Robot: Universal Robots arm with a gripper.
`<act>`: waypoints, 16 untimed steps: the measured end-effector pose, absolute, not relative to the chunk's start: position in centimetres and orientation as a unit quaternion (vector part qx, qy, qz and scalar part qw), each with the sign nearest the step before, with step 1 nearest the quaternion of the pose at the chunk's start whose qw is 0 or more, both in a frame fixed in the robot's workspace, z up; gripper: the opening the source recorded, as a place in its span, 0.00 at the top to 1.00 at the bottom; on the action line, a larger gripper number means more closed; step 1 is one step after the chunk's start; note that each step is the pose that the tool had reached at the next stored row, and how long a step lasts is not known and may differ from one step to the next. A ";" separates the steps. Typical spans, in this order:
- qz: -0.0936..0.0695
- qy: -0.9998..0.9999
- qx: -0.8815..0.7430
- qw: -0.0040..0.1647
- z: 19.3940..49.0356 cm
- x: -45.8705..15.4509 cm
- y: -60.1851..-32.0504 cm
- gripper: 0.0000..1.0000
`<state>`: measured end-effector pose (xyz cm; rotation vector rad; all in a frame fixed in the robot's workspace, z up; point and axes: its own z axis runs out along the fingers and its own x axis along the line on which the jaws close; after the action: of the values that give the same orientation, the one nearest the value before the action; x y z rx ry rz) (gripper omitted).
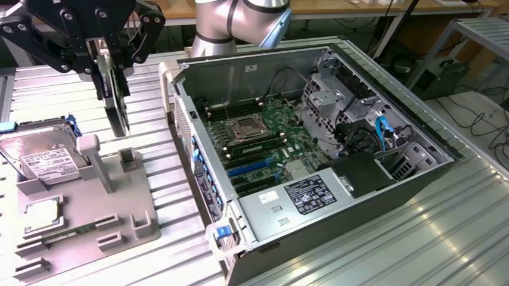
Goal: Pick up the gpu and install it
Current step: 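Pick up the gpu and move the gpu toward the slot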
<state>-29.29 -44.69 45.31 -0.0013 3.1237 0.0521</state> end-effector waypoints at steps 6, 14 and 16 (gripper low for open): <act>0.017 1.000 0.000 0.009 45.3 -28.9 -44.7 0.73; 0.017 1.000 0.000 0.009 45.3 -28.5 -44.7 0.73; 0.017 1.000 0.000 0.009 45.3 -28.4 -44.7 0.73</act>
<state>-28.45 -44.69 45.31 -0.0013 3.1237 0.0521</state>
